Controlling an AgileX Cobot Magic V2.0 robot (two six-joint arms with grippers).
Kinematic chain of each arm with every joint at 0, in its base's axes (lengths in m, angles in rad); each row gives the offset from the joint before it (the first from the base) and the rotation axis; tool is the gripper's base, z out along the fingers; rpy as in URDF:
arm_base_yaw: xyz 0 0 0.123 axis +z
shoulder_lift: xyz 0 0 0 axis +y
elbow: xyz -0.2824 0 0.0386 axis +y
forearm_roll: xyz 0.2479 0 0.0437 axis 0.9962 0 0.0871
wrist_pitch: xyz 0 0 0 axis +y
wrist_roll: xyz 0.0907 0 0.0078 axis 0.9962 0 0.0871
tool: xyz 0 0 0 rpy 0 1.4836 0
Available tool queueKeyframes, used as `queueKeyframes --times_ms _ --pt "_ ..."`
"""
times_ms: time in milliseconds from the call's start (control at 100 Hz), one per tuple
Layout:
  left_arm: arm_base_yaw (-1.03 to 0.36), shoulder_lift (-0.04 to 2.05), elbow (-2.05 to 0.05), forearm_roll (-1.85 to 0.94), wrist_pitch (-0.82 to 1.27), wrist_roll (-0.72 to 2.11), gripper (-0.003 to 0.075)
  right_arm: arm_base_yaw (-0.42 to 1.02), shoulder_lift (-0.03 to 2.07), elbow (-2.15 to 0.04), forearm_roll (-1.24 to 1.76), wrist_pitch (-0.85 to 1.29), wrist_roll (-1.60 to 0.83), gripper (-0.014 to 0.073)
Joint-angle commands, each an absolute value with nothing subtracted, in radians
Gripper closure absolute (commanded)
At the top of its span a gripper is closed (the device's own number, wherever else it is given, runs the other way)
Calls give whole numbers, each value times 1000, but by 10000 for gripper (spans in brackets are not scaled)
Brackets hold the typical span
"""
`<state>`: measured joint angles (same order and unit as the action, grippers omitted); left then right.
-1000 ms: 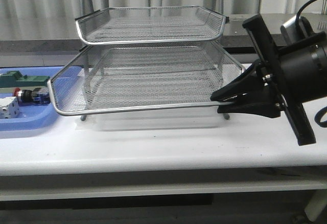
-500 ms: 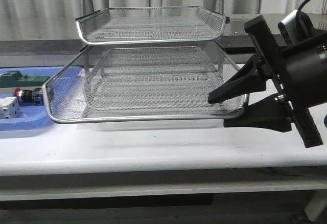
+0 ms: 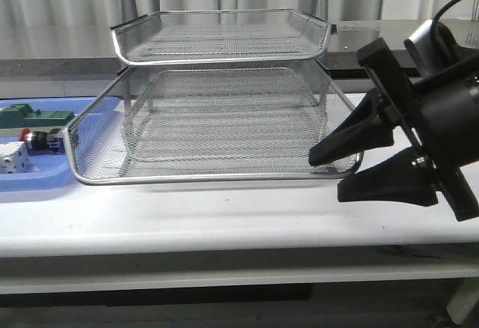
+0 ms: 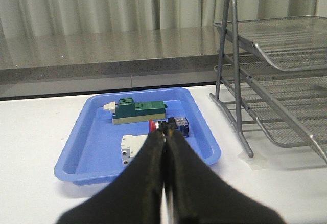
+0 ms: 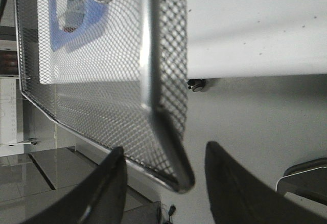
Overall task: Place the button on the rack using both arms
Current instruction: 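Grip the middle tier rim and pull it out toward the robot, then release the tier and withdraw the right gripper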
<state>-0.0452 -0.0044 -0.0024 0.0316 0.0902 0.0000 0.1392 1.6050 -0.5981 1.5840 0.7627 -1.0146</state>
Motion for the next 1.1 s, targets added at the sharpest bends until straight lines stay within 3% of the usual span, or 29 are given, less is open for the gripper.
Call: queueKeyframes --times_ms 0,200,1090 --pt "-43 -36 51 30 8 -14 741 139 1548 -614 1578 803 -1031 217" --pt "-43 -36 51 30 8 -14 741 139 1441 -614 1440 737 -979 217" --pt "-43 -36 51 30 8 -14 741 139 828 -783 151 747 -92 217"
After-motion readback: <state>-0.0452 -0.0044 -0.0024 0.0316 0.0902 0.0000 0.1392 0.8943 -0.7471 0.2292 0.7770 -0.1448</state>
